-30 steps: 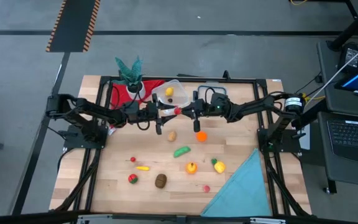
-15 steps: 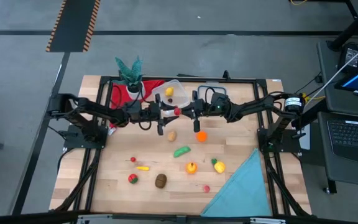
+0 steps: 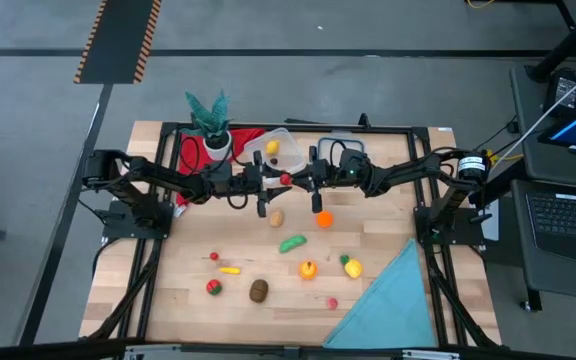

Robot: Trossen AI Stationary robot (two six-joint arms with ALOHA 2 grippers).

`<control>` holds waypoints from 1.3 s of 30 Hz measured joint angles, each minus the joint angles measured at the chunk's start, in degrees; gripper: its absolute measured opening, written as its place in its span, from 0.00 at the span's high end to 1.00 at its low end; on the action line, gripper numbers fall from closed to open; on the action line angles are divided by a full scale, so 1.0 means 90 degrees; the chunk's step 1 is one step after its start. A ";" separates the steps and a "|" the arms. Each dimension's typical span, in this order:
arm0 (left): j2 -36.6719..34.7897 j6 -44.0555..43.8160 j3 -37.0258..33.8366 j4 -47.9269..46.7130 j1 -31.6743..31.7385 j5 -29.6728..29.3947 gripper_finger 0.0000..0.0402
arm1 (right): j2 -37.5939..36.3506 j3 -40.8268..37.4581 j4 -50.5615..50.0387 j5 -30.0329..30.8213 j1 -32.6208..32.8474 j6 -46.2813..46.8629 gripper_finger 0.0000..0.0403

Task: Pick and placing Produce into tupperware
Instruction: Put the strawberry into the transparent bin

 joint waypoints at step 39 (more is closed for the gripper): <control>-0.0104 0.0172 -0.0007 -0.0042 0.0008 -0.0063 0.75 | 0.0000 -0.0005 -0.0004 -0.0284 -0.0022 0.0210 0.54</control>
